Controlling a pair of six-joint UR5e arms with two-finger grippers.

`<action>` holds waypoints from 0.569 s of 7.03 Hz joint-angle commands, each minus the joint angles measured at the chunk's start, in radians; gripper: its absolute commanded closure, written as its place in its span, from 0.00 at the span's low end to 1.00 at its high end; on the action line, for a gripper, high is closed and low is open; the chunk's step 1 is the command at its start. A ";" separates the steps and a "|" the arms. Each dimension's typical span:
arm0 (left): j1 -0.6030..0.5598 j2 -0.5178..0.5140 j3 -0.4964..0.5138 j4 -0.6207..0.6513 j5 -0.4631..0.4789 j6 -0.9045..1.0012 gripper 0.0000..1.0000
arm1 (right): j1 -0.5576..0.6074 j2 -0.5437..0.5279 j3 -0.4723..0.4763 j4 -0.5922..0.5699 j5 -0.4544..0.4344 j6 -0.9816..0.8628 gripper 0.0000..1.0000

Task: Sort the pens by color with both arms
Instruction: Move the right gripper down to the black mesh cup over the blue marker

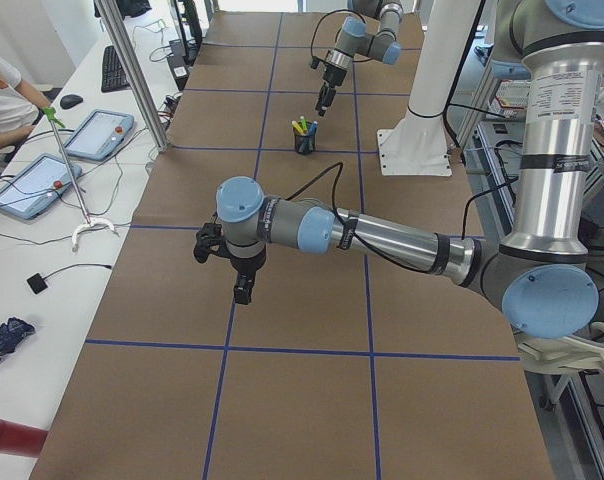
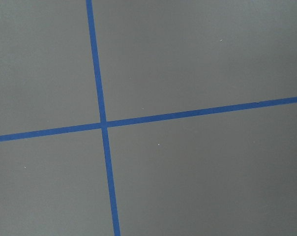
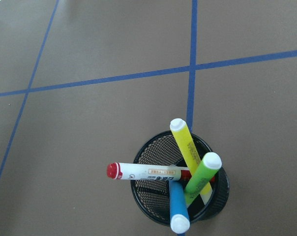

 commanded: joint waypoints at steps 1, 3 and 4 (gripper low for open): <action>0.001 -0.002 0.000 0.000 0.000 0.000 0.00 | -0.010 0.006 -0.032 0.004 -0.084 -0.086 0.12; 0.006 -0.004 -0.002 0.000 0.000 0.000 0.00 | -0.022 -0.002 -0.040 0.004 -0.086 -0.096 0.22; 0.006 -0.004 -0.002 0.000 0.000 0.000 0.00 | -0.027 0.000 -0.046 0.004 -0.086 -0.096 0.23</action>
